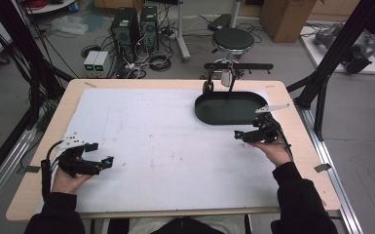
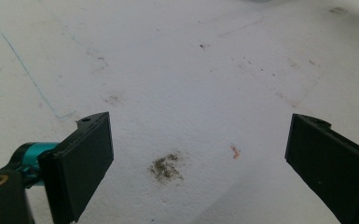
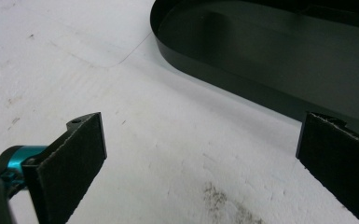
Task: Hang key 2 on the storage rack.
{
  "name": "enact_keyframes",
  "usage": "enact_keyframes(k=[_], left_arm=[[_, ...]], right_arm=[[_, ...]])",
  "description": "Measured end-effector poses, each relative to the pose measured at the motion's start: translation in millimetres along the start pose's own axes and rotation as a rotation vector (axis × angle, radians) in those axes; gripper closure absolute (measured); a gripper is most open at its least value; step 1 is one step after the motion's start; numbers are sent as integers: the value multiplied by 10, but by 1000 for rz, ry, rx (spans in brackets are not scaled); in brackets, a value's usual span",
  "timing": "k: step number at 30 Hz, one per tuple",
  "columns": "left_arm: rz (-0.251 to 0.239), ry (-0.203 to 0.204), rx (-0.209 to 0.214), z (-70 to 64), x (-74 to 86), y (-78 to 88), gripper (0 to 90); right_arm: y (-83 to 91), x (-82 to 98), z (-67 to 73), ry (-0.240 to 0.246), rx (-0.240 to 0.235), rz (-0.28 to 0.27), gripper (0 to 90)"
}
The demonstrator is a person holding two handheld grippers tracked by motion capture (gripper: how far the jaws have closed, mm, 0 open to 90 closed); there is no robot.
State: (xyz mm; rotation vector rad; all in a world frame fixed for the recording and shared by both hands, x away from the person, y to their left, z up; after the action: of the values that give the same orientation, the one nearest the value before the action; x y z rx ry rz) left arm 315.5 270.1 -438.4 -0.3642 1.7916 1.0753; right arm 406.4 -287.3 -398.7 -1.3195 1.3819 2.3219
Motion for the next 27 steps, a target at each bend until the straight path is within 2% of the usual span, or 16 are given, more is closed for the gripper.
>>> enact_keyframes(k=[8,16,21,24,27], left_arm=[[7,2,4,-1,3,-3,81],[20,1,7,-4,11,-16,81],[20,3,5,-9,12,-15,81],[22,0,8,-10,14,-17,81],[26,-3,7,-10,16,-17,81]], right_arm=[[82,162,58,23,-4,-13,8],[135,413,35,29,-25,7,9],[145,562,45,23,-32,21,9],[152,656,45,0,-56,25,9],[154,714,49,6,-45,35,8]])
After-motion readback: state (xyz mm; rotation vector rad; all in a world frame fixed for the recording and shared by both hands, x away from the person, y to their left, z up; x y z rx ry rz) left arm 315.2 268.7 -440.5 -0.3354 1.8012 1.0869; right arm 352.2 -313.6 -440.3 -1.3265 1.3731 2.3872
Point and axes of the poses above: each handheld gripper's, and its own axes: y roughly backward along the jaws, x roughly out of its underside, z roughly to its left, the point moved 2 cm from there along -y, roughly forward along the jaws, and after that the axes turned 4 degrees about -x, right-handed, at the moved point
